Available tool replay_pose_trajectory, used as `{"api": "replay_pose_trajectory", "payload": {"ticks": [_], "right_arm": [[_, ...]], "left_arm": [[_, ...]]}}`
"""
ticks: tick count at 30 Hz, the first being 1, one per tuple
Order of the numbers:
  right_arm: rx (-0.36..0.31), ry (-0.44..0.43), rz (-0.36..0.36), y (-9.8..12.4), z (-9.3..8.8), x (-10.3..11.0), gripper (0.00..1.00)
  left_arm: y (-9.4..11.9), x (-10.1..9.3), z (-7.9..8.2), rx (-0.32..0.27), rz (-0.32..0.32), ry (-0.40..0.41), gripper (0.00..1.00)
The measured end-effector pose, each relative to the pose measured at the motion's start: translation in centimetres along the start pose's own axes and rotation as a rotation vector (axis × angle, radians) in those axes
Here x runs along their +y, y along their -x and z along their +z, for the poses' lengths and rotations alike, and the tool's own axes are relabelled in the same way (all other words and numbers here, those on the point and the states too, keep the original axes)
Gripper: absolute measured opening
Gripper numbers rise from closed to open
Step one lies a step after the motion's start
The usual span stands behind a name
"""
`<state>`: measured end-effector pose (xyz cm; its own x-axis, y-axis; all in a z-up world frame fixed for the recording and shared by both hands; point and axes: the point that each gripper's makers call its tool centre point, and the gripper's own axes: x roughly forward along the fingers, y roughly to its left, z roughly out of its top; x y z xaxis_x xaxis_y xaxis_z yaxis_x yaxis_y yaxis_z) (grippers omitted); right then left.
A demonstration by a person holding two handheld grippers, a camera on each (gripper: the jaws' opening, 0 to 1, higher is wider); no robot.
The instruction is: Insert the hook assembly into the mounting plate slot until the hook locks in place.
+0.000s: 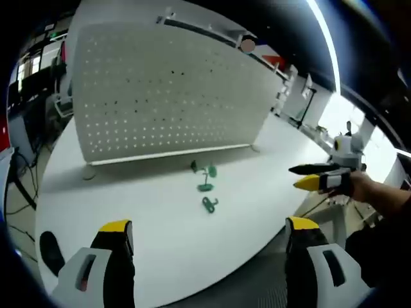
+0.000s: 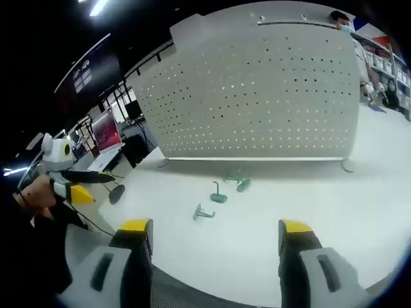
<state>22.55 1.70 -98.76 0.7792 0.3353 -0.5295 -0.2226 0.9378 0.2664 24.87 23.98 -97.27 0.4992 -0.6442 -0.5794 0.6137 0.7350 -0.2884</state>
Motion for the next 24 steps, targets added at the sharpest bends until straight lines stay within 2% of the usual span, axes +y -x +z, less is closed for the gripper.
{"api": "replay_pose_trajectory", "payload": {"ticks": [7, 9, 10, 12, 18, 24], "right_arm": [[-0.001, -0.003, 0.0, -0.1, -0.1, 0.0, 0.77], [0.0, -0.005, 0.0, -0.1, -0.2, -0.1, 0.77], [0.0, -0.005, 0.0, -0.1, -0.2, -0.1, 0.77], [0.006, -0.003, 0.003, 0.0, -0.3, -0.2, 0.76], [0.003, 0.001, -0.012, 0.2, -0.4, -0.6, 0.76], [-0.021, 0.013, -0.028, 0.3, -0.1, -1.0, 0.77]], "left_arm": [[0.0, -0.1, -0.4, 0.011, 0.003, -0.004, 1.0], [0.0, -0.6, -0.7, 0.028, -0.031, 0.0, 1.0], [-0.1, -0.9, -0.6, 0.023, -0.052, 0.028, 1.0], [-0.1, -0.9, -0.5, 0.013, -0.059, 0.049, 1.0], [-0.2, -0.9, -0.8, 0.025, -0.051, 0.015, 1.0], [0.0, -0.6, -1.2, 0.027, -0.036, 0.029, 1.0]]}}
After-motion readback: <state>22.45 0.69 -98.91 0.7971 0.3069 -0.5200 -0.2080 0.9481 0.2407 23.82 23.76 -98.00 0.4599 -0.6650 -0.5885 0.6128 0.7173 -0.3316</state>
